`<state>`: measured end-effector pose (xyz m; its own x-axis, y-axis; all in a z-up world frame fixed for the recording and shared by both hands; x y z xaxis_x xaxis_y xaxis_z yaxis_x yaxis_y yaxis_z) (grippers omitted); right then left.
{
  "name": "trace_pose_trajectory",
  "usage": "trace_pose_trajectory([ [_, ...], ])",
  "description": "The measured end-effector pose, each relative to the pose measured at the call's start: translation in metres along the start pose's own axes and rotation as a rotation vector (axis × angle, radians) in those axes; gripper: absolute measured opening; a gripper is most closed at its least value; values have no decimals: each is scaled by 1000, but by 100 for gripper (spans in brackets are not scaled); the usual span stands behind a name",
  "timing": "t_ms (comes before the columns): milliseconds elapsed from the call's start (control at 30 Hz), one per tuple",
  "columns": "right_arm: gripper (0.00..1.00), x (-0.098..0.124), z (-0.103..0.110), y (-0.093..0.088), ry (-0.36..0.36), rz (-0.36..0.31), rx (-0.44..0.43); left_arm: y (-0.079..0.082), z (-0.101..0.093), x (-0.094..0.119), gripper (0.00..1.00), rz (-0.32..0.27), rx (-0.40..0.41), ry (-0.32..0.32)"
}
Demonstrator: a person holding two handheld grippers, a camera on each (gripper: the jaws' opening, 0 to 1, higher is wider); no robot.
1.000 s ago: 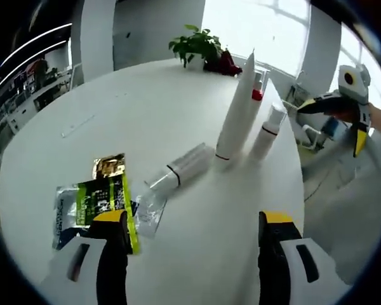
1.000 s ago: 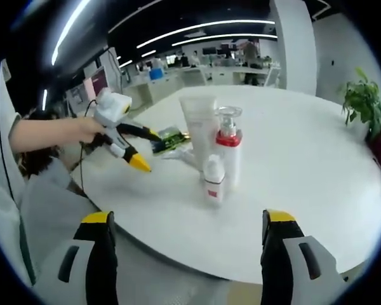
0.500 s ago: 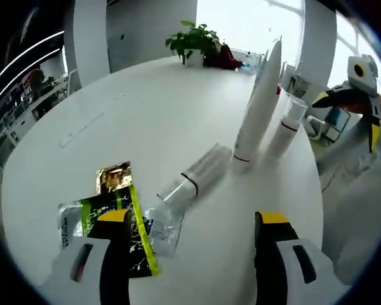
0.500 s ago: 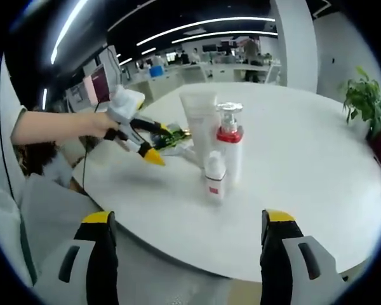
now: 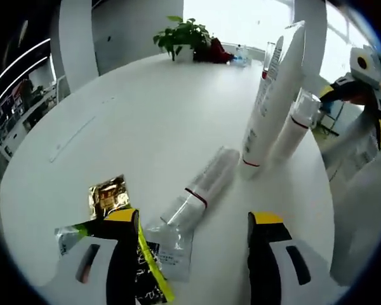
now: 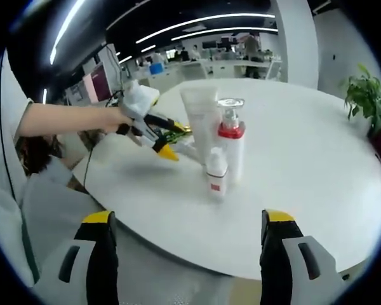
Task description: Arrange the skincare products in the storage area until every visible bottle or jar stands upright without overlapping.
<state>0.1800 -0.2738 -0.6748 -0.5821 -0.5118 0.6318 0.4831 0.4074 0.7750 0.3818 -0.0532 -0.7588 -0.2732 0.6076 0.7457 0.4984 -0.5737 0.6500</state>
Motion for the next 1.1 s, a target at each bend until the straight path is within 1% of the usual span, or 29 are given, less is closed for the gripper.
trace_pose_trajectory([
  [100,93,0,0,0,-1,2,-3,4,8,-8,59,23,-41,1],
  [167,93,0,0,0,1,4,-5,6,6,-9,56,29,-50,-4],
  [233,93,0,0,0,1,5,-7,6,11,-14,51,46,-74,-10],
  [300,93,0,0,0,0,5,-10,7,7,-15,46,63,-106,-12],
  [333,93,0,0,0,-1,5,-10,8,6,-15,45,70,-114,-10],
  [433,93,-1,-1,0,-1,6,-14,7,10,-16,43,82,-128,-12],
  [533,93,-1,-1,-1,0,8,-13,8,13,-17,39,80,-134,-17],
  [733,93,-1,-1,-1,-1,14,-10,7,13,-17,29,86,-155,-20],
  [1000,93,-2,-1,-1,-4,19,-6,8,17,-17,25,80,-176,0],
  [1100,93,-2,-1,-1,-5,19,-5,7,15,-16,25,83,-168,3],
])
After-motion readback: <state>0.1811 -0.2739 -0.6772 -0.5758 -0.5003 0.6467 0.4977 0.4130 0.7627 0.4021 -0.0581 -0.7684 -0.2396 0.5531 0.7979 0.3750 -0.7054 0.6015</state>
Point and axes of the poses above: the point that each gripper's makers call its tool centre point, and the gripper's own axes: x roughly backward along the fingers, z roughly to its left, y roughly out of its top, the point moved 7 cm from there along x, roughly backward along the fingers, and after that the axes turned 12 degrees about x, right-handed, at the moved point
